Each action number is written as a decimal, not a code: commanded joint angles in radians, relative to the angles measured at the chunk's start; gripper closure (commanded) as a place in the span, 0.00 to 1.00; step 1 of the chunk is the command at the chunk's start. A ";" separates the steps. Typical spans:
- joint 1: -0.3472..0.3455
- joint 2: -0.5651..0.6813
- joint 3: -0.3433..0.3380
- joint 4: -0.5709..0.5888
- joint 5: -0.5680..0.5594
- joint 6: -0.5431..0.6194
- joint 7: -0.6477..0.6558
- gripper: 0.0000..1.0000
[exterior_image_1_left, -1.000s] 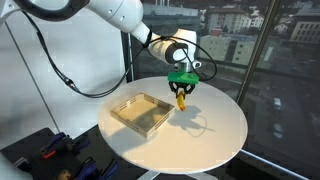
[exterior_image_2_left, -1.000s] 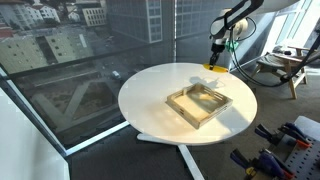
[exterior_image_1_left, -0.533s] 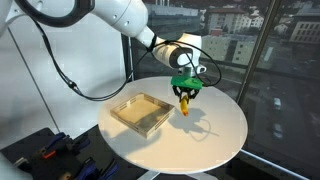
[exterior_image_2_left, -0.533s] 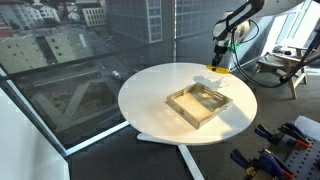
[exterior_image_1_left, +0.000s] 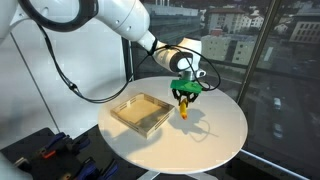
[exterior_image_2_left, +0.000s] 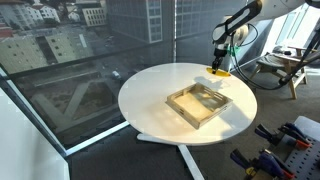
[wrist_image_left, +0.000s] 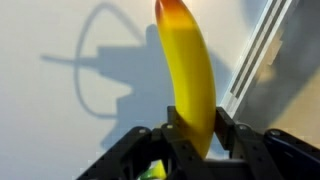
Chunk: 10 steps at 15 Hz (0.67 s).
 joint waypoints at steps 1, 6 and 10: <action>-0.002 0.034 0.004 0.053 0.004 -0.041 0.019 0.84; -0.003 0.059 0.004 0.064 0.003 -0.043 0.020 0.84; -0.004 0.073 0.005 0.077 0.002 -0.044 0.021 0.84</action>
